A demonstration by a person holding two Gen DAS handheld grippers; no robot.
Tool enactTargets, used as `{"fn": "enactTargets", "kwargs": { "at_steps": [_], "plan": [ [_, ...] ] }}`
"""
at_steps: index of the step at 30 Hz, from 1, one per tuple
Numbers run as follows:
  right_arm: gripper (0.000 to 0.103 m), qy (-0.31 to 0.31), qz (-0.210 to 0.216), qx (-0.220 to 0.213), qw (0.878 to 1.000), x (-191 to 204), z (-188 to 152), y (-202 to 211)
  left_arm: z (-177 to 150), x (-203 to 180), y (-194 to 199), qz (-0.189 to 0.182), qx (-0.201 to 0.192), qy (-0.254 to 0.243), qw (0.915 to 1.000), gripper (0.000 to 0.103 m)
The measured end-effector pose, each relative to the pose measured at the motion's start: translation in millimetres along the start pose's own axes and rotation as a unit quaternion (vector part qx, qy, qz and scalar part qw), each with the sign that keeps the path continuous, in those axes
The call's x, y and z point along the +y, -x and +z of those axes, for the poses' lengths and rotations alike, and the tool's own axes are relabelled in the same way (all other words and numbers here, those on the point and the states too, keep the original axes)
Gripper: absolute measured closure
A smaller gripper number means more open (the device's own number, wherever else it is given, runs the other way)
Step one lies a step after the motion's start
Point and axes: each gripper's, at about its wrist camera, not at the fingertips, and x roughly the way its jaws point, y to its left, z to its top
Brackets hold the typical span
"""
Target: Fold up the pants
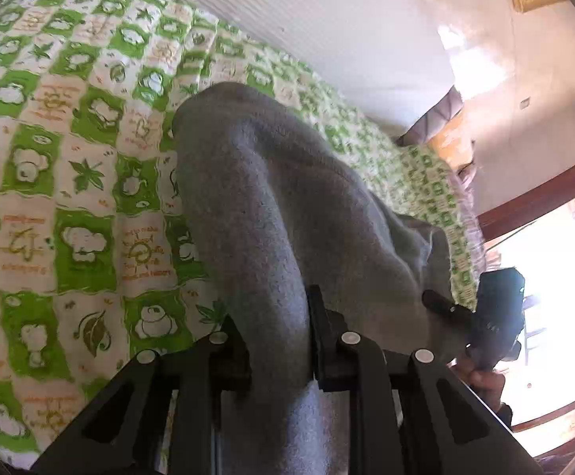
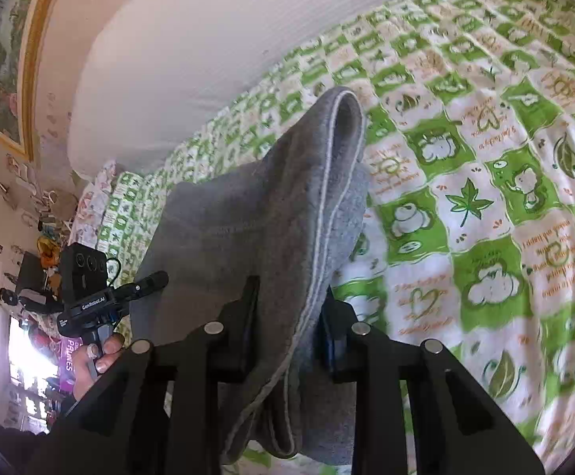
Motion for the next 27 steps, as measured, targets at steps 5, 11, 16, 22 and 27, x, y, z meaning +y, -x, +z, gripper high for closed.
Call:
{"fn": "enactTargets", "kwargs": {
  "at_steps": [5, 11, 16, 22, 27],
  "plan": [
    [0.076, 0.007, 0.012, -0.018, 1.000, 32, 3, 9, -3, -18, 12, 0.008, -0.015, -0.025, 0.9995, 0.085],
    [0.076, 0.070, 0.022, -0.020, 0.997, 96, 13, 19, -5, -17, 52, -0.003, -0.057, -0.026, 0.9980, 0.087],
    [0.077, 0.114, 0.041, -0.018, 0.992, 140, 21, 14, -7, -6, 106, 0.006, -0.105, -0.023, 0.9941, 0.087],
    [0.077, 0.148, 0.075, 0.006, 0.986, 185, 29, -29, -8, 16, 174, 0.054, -0.152, -0.022, 0.9867, 0.087],
    [0.077, 0.152, 0.105, 0.040, 0.982, 214, 34, -77, -8, 35, 209, 0.095, -0.171, -0.007, 0.9806, 0.087]
  ]
}}
